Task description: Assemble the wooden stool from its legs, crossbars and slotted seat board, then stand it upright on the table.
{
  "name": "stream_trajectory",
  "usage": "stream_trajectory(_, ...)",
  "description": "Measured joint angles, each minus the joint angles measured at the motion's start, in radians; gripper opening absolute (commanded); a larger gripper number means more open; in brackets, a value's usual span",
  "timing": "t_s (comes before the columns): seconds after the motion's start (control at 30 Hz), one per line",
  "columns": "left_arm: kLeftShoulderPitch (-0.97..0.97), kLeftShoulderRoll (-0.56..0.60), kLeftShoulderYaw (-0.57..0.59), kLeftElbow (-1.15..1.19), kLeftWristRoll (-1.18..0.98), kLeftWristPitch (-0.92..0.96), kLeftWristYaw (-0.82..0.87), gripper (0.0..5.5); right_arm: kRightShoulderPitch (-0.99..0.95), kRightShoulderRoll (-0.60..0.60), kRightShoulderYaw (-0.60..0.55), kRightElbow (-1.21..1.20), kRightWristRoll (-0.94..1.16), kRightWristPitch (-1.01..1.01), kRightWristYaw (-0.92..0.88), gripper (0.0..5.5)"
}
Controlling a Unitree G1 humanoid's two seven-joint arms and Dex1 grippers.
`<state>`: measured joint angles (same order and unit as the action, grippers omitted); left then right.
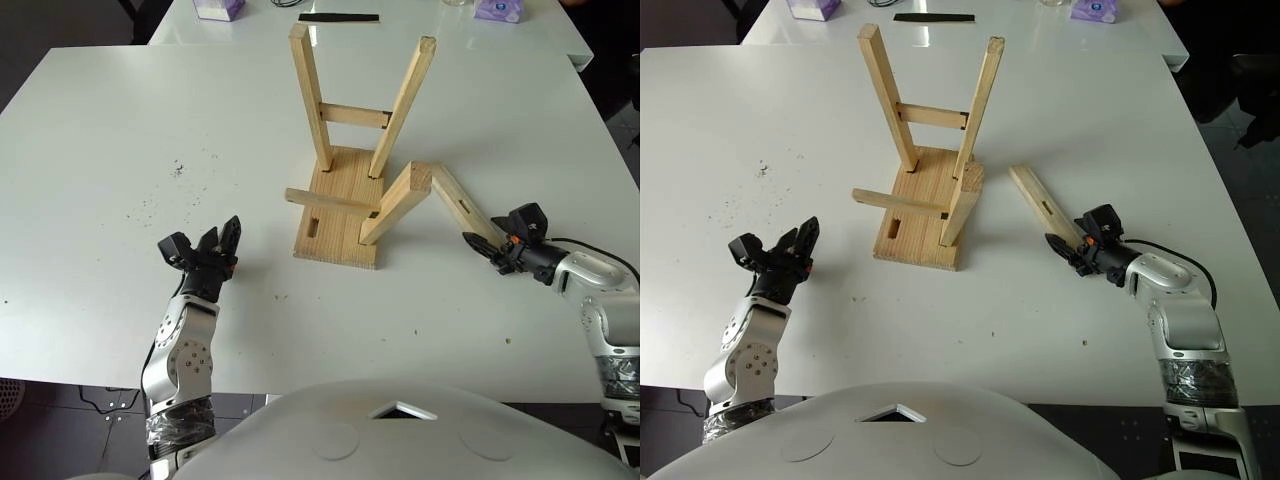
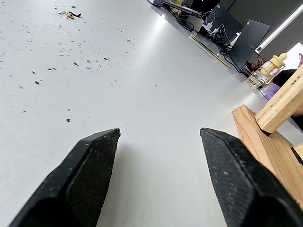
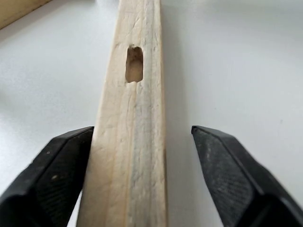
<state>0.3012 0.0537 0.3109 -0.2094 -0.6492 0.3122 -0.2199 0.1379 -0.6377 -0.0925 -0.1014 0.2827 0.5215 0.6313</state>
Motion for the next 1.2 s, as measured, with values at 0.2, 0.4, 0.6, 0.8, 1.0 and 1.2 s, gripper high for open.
stream_trajectory(0.2,-0.016,-0.011,0.002,0.018,0.002,-0.016,0.000,3.16,0.020,0.043,0.012,0.025,-0.007,-0.075,-0.021,3.04)
stream_trajectory(0.4,-0.057,0.007,0.008,0.043,0.002,-0.018,-0.002,3.16,0.055,0.102,0.006,0.030,-0.013,-0.166,-0.076,2.25)
stream_trajectory(0.6,-0.085,0.032,0.023,0.067,0.003,-0.018,-0.002,3.16,0.078,0.147,-0.022,0.029,-0.006,-0.208,-0.105,2.23)
stream_trajectory(0.8,-0.124,0.054,0.066,0.105,0.020,-0.044,0.008,3.16,-0.005,0.254,-0.079,0.053,0.089,-0.143,-0.181,2.13)
stream_trajectory(1.0,-0.306,0.086,0.181,0.154,-0.064,-0.066,0.038,3.16,-0.283,0.345,-0.169,0.115,0.274,-0.008,-0.228,2.04)
stream_trajectory(1.2,-0.502,0.142,0.193,0.129,-0.115,-0.045,0.049,3.16,-0.593,0.313,-0.297,0.150,0.425,0.015,-0.245,2.04)
